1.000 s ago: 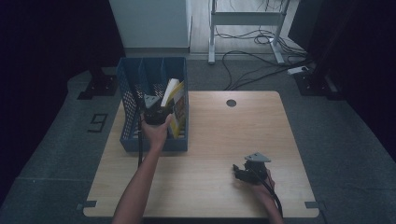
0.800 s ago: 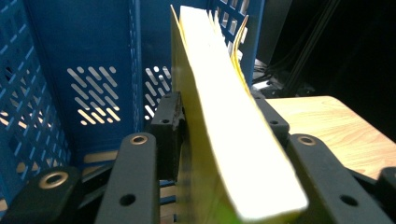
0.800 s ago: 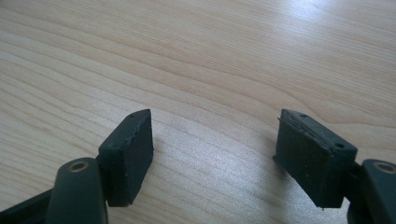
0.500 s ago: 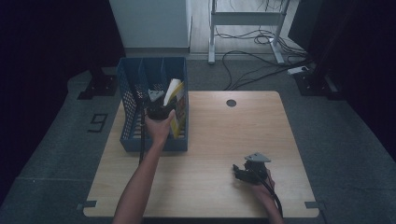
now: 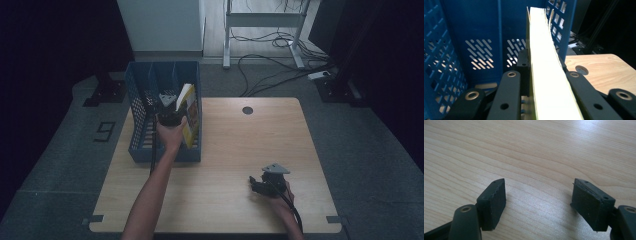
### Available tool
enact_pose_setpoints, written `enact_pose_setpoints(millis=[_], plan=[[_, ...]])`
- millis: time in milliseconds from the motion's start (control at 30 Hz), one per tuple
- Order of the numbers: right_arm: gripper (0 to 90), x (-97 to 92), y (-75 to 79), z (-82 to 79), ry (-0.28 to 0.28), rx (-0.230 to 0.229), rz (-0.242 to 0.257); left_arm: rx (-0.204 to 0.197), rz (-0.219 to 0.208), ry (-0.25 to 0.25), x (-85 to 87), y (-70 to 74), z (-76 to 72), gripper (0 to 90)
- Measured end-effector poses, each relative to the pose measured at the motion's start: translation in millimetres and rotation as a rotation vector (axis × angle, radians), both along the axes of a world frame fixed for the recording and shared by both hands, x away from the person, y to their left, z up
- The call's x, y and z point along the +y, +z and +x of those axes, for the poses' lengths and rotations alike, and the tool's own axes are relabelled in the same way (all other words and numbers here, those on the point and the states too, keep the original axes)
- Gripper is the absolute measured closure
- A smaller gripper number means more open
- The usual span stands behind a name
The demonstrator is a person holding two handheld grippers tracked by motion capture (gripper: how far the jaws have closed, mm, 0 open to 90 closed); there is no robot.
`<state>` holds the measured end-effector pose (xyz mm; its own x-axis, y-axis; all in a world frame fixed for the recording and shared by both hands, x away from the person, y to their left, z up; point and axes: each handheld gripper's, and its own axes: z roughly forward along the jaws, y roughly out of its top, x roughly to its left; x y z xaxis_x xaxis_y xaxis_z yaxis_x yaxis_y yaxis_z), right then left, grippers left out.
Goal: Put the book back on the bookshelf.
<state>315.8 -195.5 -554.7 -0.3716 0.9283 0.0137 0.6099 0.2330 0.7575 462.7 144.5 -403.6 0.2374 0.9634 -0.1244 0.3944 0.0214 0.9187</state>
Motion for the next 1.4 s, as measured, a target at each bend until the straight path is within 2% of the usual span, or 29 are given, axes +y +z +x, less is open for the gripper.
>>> enact_pose_setpoints(millis=[100, 333, 533, 1267, 1400], plan=[[26.6, 0.0, 0.0, 0.0, 0.0, 0.0, 0.0, -0.008, -0.015, 0.008, 2.7, 1.3, 0.8, 75.1], [26.6, 0.0, 0.0, 0.0, 0.0, 0.0, 0.0, -0.025, -0.003, 0.02, 3.2, 7.9, 2.4, 75.1], [26.6, 0.0, 0.0, 0.0, 0.0, 0.0, 0.0, -0.028, -0.009, 0.024, 1.6, 10.4, 5.9, 75.1], [26.6, -0.1, 0.0, 0.0, 0.0, 0.0, 0.0, -0.044, 0.011, 0.063, -7.9, 8.7, 33.6, 75.2], [26.6, -0.1, 0.0, 0.0, 0.0, 0.0, 0.0, -0.049, 0.029, 0.074, -7.6, 9.4, 37.0, 75.2]])
